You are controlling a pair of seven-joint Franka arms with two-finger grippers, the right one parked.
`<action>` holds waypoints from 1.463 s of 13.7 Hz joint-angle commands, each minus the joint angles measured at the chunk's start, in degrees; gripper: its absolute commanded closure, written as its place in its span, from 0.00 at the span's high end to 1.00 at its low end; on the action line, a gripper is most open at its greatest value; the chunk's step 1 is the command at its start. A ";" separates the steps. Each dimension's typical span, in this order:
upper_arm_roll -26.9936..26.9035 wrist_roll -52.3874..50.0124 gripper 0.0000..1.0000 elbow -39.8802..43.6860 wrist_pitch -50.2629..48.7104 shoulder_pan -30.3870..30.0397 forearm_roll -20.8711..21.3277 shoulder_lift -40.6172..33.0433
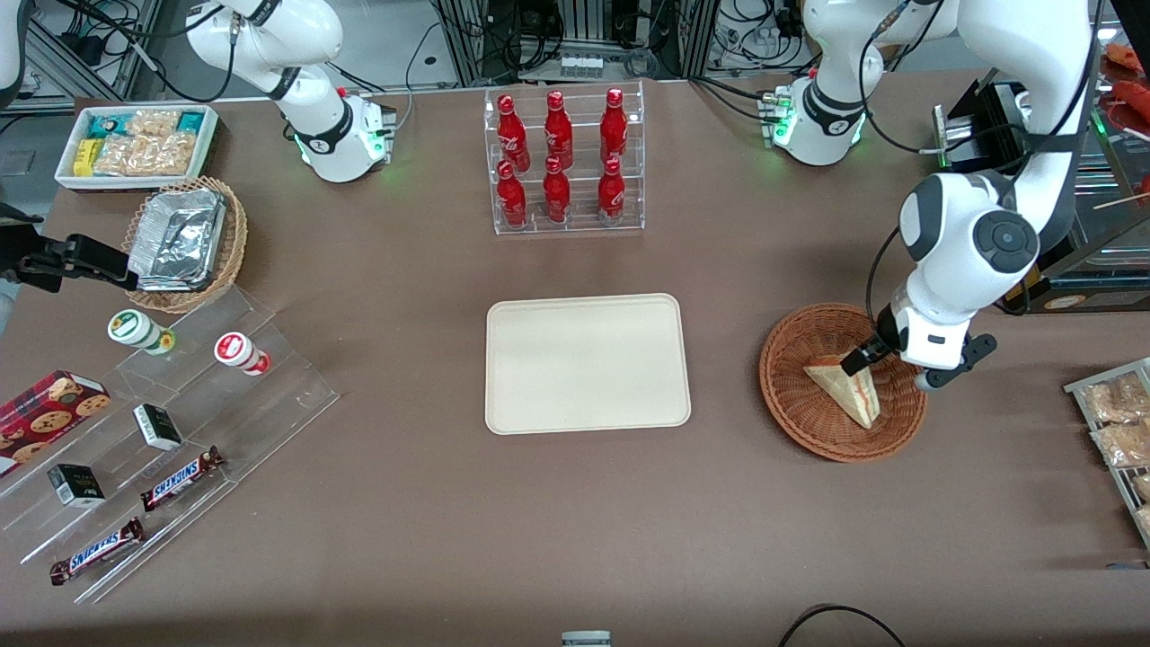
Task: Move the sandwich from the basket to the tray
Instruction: 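Reach the open left gripper down to the sandwich in the basket, then close the left gripper on the sandwich standing in the basket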
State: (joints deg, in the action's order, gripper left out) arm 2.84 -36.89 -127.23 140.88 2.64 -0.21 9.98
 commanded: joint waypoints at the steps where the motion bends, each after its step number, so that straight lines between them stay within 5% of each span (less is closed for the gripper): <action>1: 0.06 -1.51 1.00 0.31 3.07 -0.09 -0.14 2.23; 12: 0.41 -2.22 0.98 0.31 7.04 0.44 0.03 6.45; 14: 0.41 -2.39 0.79 0.31 7.04 0.44 0.03 6.63; 17: 0.50 -3.18 0.04 0.75 6.86 0.44 0.03 6.46; 20: 0.50 -4.33 0.00 1.81 6.16 0.44 -0.05 6.11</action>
State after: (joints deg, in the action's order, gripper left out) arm 3.23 -39.50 -126.45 146.99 2.77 -0.21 16.21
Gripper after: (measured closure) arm 0.656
